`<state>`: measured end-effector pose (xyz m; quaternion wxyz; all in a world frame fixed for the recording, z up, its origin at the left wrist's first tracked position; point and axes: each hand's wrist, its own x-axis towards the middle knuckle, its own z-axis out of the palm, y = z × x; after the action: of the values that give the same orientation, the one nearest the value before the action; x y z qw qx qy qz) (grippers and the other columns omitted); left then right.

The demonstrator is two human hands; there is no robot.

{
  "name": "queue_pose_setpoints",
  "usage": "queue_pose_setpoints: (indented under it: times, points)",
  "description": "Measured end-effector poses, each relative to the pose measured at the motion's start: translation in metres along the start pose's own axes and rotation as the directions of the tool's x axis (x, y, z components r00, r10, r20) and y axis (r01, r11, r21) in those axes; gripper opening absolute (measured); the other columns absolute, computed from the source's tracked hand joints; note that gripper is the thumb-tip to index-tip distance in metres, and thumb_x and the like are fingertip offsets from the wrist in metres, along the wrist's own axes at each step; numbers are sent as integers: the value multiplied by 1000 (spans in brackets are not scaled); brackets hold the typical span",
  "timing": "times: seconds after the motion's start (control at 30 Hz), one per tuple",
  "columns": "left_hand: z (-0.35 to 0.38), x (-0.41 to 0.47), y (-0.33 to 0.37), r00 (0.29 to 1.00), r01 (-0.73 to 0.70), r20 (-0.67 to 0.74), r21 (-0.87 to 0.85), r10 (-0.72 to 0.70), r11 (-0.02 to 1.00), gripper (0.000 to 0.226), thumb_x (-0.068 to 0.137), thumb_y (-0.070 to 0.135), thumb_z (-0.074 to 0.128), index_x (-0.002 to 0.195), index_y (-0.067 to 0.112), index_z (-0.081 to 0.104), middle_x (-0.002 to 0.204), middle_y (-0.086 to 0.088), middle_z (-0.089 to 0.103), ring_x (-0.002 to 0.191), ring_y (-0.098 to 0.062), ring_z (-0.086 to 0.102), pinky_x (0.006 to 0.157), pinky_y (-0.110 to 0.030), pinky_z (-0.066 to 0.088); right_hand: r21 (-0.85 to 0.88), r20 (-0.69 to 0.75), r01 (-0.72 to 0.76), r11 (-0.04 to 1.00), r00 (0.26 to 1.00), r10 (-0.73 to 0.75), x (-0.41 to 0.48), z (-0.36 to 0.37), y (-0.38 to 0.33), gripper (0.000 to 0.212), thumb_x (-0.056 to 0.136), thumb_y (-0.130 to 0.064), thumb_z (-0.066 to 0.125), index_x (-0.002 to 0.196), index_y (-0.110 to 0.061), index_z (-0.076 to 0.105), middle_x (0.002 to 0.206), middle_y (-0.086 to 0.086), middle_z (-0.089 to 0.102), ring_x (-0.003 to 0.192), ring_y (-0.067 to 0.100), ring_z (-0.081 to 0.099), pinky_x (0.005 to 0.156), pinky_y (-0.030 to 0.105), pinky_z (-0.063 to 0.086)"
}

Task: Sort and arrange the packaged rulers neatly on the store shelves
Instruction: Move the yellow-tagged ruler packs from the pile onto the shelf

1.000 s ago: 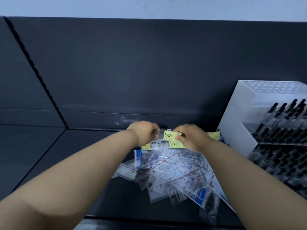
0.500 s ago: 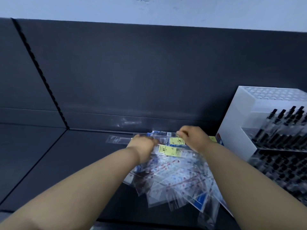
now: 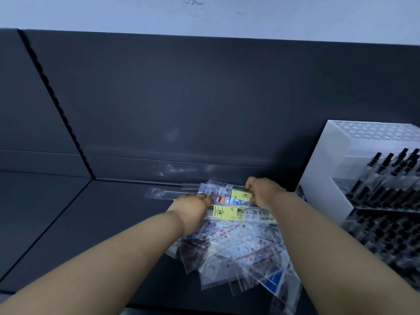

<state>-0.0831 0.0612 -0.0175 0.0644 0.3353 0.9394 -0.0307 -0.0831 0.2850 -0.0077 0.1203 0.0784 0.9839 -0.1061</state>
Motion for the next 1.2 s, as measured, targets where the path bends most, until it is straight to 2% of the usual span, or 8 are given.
queue_pose_setpoints:
  times: [0.1,0.27,0.4,0.63,0.77,0.93,1.03,1.2]
  points:
    - [0,2,-1,1000,-1,6,-18,1,1000,52,94,19,48,143,23,32,136,-2,44,118,-27,51,92,-35,43,13,-10,22,1000,1000,-22,0,0,2,45,82,-25,73,123,-25,55,125,1,54,110,21,55,94,35,47]
    - [5,5,-3,1000,-8,-28,0,8,1000,46,94,21,47,139,22,38,135,-2,43,118,-26,51,93,-35,41,227,19,16,974,1000,-21,-5,3,10,22,87,-34,66,108,-25,67,124,1,60,112,20,56,100,35,44]
    - [8,4,-3,999,-3,-42,89,6,996,52,95,24,46,145,26,29,139,-1,42,126,-24,44,102,-36,31,97,-9,-63,993,998,64,-2,4,11,32,87,-19,63,117,-27,56,119,2,59,107,22,57,96,37,46]
    - [2,-3,6,997,-39,-41,372,58,927,61,92,17,49,147,14,23,141,-7,42,126,-28,44,109,-44,19,108,-85,-25,994,996,34,-3,-3,3,15,90,-12,56,101,-17,63,111,6,63,100,24,60,83,28,48]
    - [3,-5,8,998,-31,-36,392,49,919,66,93,18,48,150,11,16,138,-8,44,123,-30,45,109,-45,20,124,-191,1,992,981,23,-7,-5,3,21,94,-12,46,100,-28,58,96,3,64,78,22,61,69,33,51]
    - [4,-5,9,998,-32,-41,396,53,918,72,87,11,49,150,7,12,137,-9,44,121,-30,46,108,-45,20,75,-149,-20,997,988,31,-13,3,13,33,92,-5,45,116,-23,58,109,6,61,90,24,59,76,31,50]
    - [4,-5,9,998,-34,-42,397,55,917,69,87,9,49,148,8,17,136,-9,45,119,-30,47,107,-45,20,36,-263,37,999,964,-26,-11,8,15,26,92,-11,50,112,-20,63,116,3,53,103,24,55,88,33,47]
    - [5,-7,9,998,-23,-44,377,43,926,62,89,10,47,146,9,23,136,-9,46,120,-29,47,108,-44,18,-112,-224,-26,993,975,0,-12,-1,5,18,92,-10,45,106,-19,49,101,6,58,88,27,57,72,35,48]
